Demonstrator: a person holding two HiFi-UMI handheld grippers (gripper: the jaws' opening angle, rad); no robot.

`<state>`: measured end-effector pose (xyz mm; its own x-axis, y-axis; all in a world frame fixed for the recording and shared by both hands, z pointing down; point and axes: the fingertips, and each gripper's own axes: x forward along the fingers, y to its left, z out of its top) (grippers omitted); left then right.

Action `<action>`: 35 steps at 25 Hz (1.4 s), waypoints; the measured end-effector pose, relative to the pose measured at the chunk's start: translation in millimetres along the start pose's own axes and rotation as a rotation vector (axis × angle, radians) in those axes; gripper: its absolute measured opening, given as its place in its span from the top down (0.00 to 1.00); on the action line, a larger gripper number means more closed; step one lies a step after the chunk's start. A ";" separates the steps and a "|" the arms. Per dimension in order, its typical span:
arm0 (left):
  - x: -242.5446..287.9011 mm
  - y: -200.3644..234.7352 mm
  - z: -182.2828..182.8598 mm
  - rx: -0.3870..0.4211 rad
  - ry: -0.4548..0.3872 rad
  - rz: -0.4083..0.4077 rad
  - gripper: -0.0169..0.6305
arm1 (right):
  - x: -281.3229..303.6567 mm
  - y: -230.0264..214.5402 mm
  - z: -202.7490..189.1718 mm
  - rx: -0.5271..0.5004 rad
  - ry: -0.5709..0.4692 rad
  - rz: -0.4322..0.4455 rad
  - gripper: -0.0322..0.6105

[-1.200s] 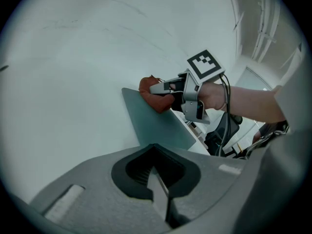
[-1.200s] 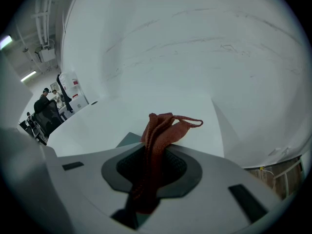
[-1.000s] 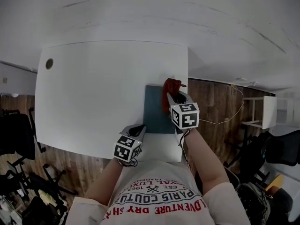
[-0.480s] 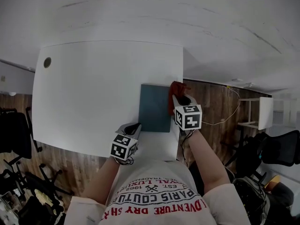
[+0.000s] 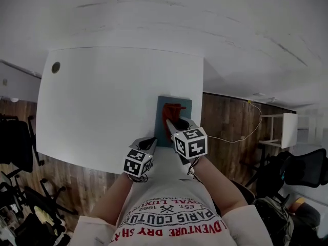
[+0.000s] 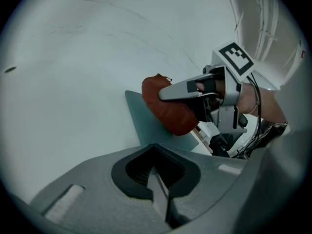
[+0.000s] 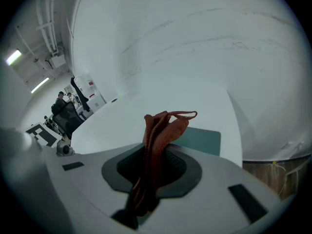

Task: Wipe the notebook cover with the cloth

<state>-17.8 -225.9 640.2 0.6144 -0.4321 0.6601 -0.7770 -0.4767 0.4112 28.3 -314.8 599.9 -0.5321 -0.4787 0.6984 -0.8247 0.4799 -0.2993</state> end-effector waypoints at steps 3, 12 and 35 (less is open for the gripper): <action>-0.2 -0.3 0.8 0.008 -0.004 0.009 0.96 | 13.9 17.0 -7.6 0.030 0.023 0.022 0.82; -0.3 0.2 2.0 0.040 -0.023 0.039 0.96 | 35.9 25.4 -19.5 -0.026 0.052 0.023 0.83; 0.5 0.1 -0.7 0.052 -0.008 0.020 0.96 | -19.7 -63.7 -45.1 0.096 0.012 -0.139 0.82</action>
<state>-17.6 -225.6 640.9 0.6004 -0.4478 0.6626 -0.7808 -0.5072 0.3648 99.9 -302.8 634.5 -0.4100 -0.5261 0.7451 -0.9048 0.3376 -0.2596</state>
